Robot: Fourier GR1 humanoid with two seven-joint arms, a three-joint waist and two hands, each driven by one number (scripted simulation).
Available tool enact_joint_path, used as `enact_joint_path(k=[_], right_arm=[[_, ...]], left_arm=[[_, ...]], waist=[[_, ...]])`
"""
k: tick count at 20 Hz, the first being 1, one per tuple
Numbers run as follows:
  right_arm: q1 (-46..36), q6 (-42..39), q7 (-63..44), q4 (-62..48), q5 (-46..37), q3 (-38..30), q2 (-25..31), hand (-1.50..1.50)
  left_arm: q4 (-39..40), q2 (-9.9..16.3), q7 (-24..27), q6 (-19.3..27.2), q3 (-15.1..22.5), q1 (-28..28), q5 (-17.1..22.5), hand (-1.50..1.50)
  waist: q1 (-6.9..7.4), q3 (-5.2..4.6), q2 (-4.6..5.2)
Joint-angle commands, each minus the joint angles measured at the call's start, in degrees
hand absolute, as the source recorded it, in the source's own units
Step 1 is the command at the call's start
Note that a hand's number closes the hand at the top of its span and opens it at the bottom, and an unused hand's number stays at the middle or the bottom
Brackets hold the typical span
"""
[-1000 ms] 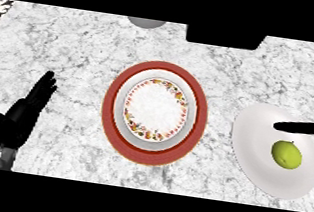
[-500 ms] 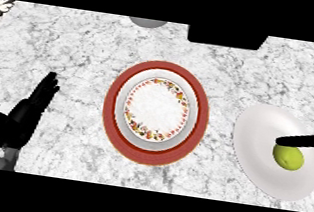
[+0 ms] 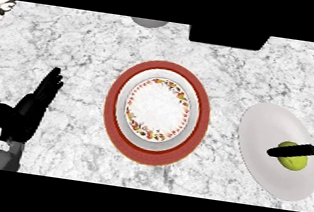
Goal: Pick the pear from the plate and place it in the plate
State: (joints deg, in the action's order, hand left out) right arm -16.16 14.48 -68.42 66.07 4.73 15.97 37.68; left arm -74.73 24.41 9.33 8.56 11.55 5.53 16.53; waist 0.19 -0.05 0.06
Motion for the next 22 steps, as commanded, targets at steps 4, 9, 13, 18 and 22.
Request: enact_joint_path(k=[4, 9, 13, 18, 22], right_arm=[[-1.3, -2.1, -7.3, -5.5, -0.5, -0.3, -1.5, -1.5], [-0.1, -2.6, -2.6, -3.5, 1.0, -0.7, -5.0, 1.5], [-1.8, -2.1, 0.1, -6.5, 0.1, -1.7, -5.2, 1.5], [-1.7, -2.2, 1.5, -5.5, -3.3, -0.6, -4.2, 1.5], [1.0, -7.9, 27.6, 5.9, -12.0, 9.1, 0.6, 1.5]], left_arm=[[-1.5, 0.5, 0.5, -2.0, -1.5, -1.5, -0.2, 0.0], [2.8, -0.3, 2.0, -3.4, -2.7, -0.1, -0.9, 0.0], [1.6, -0.8, 0.1, -3.6, -2.8, 1.1, -0.8, 0.0], [0.9, -0.5, 1.5, -4.2, -3.0, -1.5, -1.9, 0.0], [0.7, -0.5, 1.3, -3.2, -2.9, -1.8, -1.9, 0.0]], waist=[[0.2, 0.02, -0.02], [-0.27, 0.01, -0.02], [-0.07, 0.02, 0.07], [0.22, 0.01, -0.01], [0.33, 0.07, -0.57]])
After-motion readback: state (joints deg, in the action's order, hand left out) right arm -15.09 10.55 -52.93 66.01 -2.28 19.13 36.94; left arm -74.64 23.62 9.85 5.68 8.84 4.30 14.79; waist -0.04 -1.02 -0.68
